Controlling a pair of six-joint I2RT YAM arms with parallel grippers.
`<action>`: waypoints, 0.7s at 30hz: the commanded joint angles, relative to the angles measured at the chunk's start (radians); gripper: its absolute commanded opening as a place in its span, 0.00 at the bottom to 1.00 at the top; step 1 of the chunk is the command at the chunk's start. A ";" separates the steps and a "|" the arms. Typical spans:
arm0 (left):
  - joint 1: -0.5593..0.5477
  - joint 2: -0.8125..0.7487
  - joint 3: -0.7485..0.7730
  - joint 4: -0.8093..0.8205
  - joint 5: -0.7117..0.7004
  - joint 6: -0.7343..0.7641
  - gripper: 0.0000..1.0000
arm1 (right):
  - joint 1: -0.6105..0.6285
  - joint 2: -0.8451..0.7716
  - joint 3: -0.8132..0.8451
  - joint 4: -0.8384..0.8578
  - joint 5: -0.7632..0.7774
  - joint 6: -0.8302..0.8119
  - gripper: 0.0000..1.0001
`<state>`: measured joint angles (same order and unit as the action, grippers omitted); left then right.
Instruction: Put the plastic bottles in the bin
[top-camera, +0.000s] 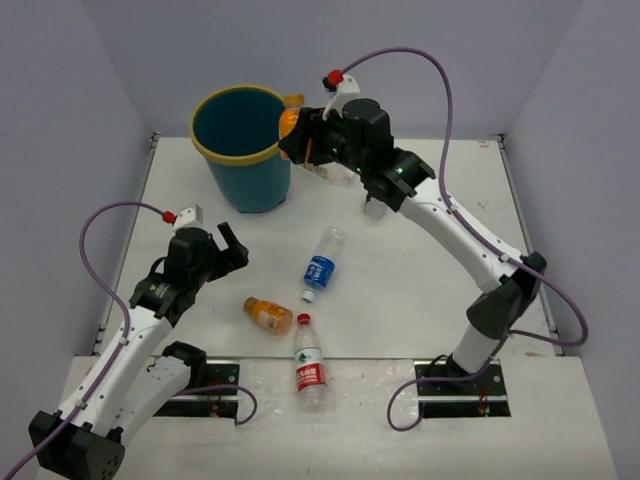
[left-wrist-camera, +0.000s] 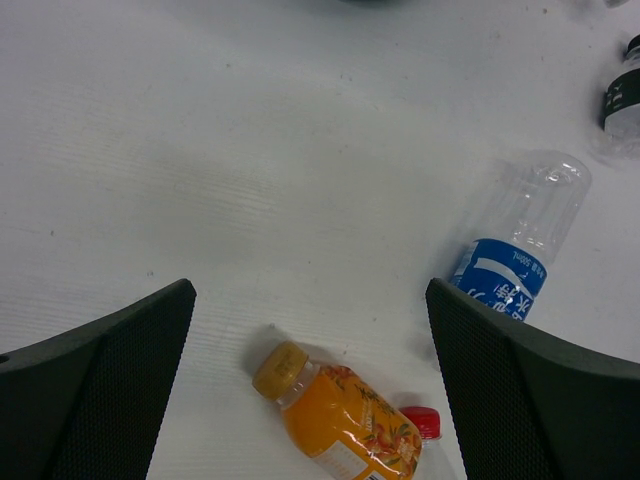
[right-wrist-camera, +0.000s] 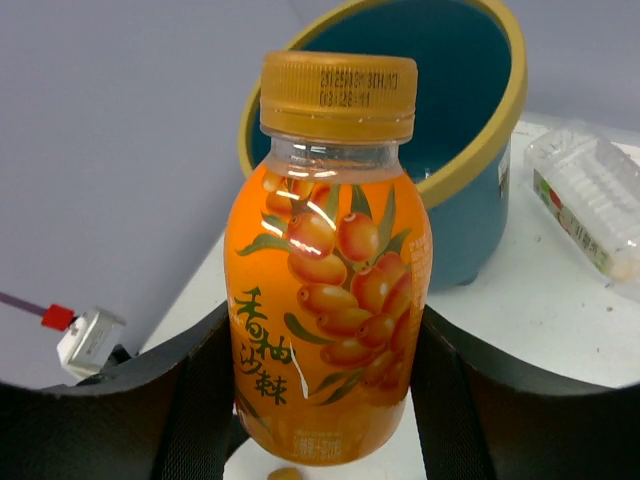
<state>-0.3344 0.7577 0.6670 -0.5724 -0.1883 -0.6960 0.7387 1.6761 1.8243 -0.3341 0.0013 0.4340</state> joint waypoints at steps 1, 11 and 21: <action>0.001 -0.012 0.001 0.008 -0.004 0.003 1.00 | 0.004 0.105 0.185 0.061 -0.004 -0.085 0.29; 0.001 -0.004 -0.004 0.011 0.029 0.012 1.00 | 0.002 0.591 0.685 0.198 0.164 -0.176 0.42; 0.001 -0.027 -0.026 -0.003 0.052 -0.002 1.00 | 0.002 0.609 0.641 0.220 0.140 -0.178 0.99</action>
<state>-0.3344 0.7459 0.6559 -0.5743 -0.1591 -0.6953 0.7376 2.3443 2.4390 -0.1712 0.1387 0.2876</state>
